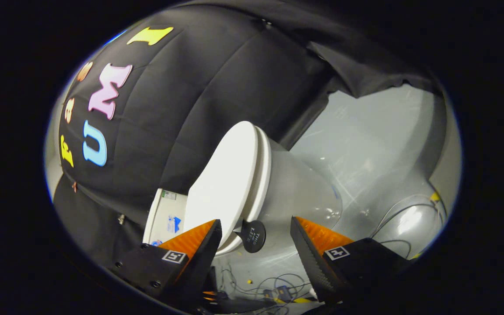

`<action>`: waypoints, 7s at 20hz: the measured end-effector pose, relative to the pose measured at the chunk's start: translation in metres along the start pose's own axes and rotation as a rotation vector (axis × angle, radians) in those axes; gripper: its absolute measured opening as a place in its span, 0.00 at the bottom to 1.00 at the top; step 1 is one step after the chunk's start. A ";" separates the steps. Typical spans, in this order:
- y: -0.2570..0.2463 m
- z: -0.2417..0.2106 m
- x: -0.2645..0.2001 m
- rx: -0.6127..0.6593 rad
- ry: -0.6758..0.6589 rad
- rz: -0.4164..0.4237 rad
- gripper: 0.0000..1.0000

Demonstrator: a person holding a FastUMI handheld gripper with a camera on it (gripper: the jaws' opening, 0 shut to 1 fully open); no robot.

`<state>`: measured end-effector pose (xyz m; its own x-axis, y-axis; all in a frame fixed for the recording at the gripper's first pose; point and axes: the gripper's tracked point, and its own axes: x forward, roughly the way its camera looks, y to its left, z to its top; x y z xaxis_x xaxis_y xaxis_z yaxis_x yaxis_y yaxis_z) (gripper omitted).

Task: Open the toilet lid.

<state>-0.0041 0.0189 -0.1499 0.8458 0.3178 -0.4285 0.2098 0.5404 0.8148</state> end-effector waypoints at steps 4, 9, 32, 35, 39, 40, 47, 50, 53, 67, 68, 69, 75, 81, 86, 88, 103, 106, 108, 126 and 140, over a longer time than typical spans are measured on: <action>-0.003 -0.010 0.005 0.150 0.048 0.047 0.95; -0.013 -0.008 0.009 0.187 0.041 0.041 0.75; 0.001 -0.009 0.016 0.306 0.088 0.208 0.06; 0.003 -0.008 0.016 0.285 0.077 0.190 0.06; 0.008 -0.008 0.016 0.275 0.072 0.176 0.05; 0.009 -0.007 0.015 0.265 0.071 0.176 0.05; 0.028 0.001 0.007 0.180 0.040 0.157 0.05; 0.047 0.006 0.002 0.140 0.026 0.158 0.05; 0.061 0.008 -0.002 0.092 0.017 0.143 0.05; 0.164 0.012 -0.033 -0.112 -0.023 0.119 0.06; 0.171 0.012 -0.034 -0.132 -0.032 0.108 0.06; 0.179 0.011 -0.034 -0.154 -0.036 0.099 0.06; 0.233 -0.004 -0.043 -0.258 -0.061 0.080 0.07; 0.266 -0.014 -0.048 -0.361 -0.096 0.015 0.07; 0.287 -0.025 -0.048 -0.421 -0.109 -0.030 0.07; 0.295 -0.029 -0.049 -0.458 -0.120 -0.051 0.07; 0.387 -0.084 -0.043 -0.729 -0.237 -0.236 0.07; 0.402 -0.096 -0.041 -0.772 -0.256 -0.260 0.07; 0.415 -0.108 -0.038 -0.793 -0.258 -0.256 0.07; 0.492 -0.204 0.000 -0.985 -0.272 -0.315 0.07; 0.521 -0.260 0.028 -1.085 -0.267 -0.308 0.10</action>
<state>0.0010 0.5117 0.1613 0.9360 -0.0483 -0.3487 0.0034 0.9917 -0.1282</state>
